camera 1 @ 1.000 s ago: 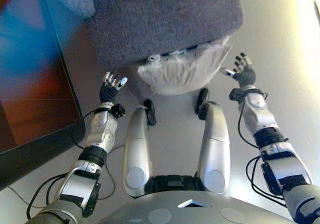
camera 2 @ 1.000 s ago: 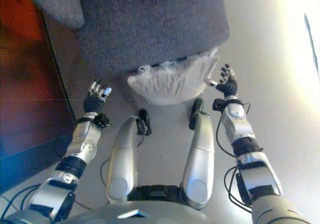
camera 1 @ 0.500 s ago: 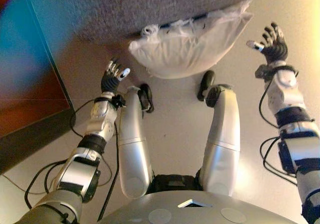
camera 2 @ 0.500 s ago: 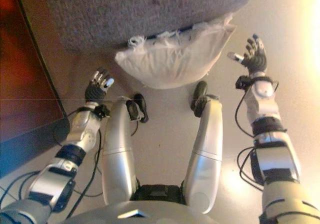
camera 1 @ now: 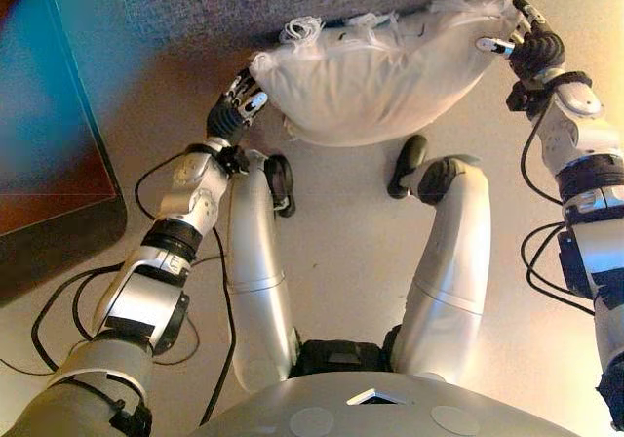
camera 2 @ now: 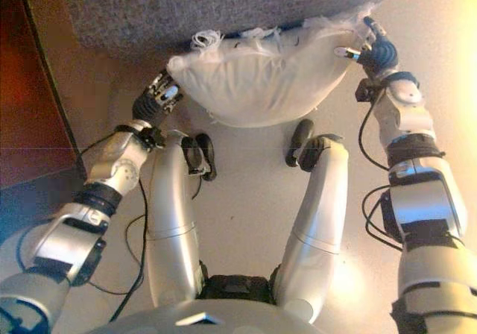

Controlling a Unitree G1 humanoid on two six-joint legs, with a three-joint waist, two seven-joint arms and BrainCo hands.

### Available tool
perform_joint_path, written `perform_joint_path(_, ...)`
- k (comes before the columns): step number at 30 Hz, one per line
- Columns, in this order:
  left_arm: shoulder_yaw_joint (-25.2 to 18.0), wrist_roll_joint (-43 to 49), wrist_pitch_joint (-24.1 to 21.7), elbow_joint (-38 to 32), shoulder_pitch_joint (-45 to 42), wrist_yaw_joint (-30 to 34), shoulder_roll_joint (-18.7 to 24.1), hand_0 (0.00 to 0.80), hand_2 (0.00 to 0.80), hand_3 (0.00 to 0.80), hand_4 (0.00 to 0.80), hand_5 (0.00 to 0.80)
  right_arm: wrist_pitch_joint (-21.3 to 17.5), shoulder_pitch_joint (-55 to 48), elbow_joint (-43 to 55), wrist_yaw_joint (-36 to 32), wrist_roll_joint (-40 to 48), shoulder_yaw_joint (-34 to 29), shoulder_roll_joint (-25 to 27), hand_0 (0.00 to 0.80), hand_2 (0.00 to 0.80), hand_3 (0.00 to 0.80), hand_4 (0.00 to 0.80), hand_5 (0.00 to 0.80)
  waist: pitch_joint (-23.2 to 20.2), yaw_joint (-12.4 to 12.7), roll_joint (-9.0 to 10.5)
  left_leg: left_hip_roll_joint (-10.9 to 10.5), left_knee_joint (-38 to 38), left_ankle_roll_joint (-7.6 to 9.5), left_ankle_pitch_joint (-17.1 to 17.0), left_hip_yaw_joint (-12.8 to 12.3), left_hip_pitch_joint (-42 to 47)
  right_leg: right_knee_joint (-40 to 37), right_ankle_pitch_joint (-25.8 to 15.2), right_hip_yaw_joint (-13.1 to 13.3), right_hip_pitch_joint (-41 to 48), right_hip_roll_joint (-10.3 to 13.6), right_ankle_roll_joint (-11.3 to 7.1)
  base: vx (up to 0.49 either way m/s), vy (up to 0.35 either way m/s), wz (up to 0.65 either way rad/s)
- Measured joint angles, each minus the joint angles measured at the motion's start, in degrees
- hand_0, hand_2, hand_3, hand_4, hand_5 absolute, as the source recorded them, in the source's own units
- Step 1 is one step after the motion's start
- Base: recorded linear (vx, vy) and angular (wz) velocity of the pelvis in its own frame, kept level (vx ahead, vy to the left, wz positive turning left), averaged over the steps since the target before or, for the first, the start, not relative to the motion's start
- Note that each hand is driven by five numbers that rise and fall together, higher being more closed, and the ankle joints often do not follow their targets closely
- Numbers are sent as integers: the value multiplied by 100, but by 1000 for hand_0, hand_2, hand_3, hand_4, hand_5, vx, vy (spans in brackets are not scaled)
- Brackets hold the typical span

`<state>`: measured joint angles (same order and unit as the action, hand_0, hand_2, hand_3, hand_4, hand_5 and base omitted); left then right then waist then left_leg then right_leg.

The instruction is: Pick up the cushion and take it to the sofa

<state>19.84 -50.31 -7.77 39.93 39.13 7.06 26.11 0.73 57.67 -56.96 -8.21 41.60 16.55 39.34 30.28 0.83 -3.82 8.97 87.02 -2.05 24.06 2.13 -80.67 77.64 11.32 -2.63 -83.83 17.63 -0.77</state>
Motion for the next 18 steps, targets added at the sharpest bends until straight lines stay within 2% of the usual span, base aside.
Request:
perform_joint_path(8, 386, -7, 354, 178, 652, 64, 192, 0, 0, 0, 0, 0, 358, 439, -295, -266, 129, 247, 11, 0, 0, 0, 0, 0, -1, -9, 36, -4, 333, 24, 49, 26, -354, 362, 76, 83, -354, 63, 14, 12, -12, 4)
perform_joint_path(13, 628, -182, 545, 184, 928, 551, 318, 0, 0, 0, 0, 0, 484, 615, -301, -723, 129, 669, 172, 0, 0, 0, 0, 0, -3, -25, 75, -5, 534, 57, 101, 44, -544, 546, 106, 139, -536, 66, -2, 0, 0, 0)
perform_joint_path(14, 648, -240, 602, 185, 932, 655, 324, 169, 169, 169, 169, 169, 517, 616, -300, -803, 129, 696, 197, 0, 0, 0, 0, 0, -4, -33, 75, -2, 570, 59, 115, 45, -552, 590, 129, 151, -542, 69, -12, 11, -3, 7)
perform_joint_path(15, 672, -250, 648, 185, 935, 754, 337, 248, 248, 248, 248, 248, 545, 616, -299, -876, 118, 755, 225, 0, 0, 0, 0, 0, -4, -52, 76, 2, 601, 56, 125, 44, -556, 638, 162, 173, -545, 72, -26, 11, 2, 13)
perform_joint_path(17, 787, -258, 774, 186, 951, 909, 449, 800, 800, 800, 800, 800, 588, 626, -297, -970, 54, 864, 243, 0, 0, 0, 0, 0, -6, -141, 82, 27, 638, 57, 124, 36, -572, 712, 216, 208, -545, 67, -55, 13, 4, 16)
perform_joint_path(18, 866, -259, 851, 187, 960, 940, 514, 800, 800, 800, 800, 800, 599, 630, -297, -1019, 17, 919, 261, 562, 562, 562, 562, 562, -6, -149, 83, 68, 681, 67, 135, 24, -577, 761, 241, 216, -545, 68, -60, 10, 0, 8)
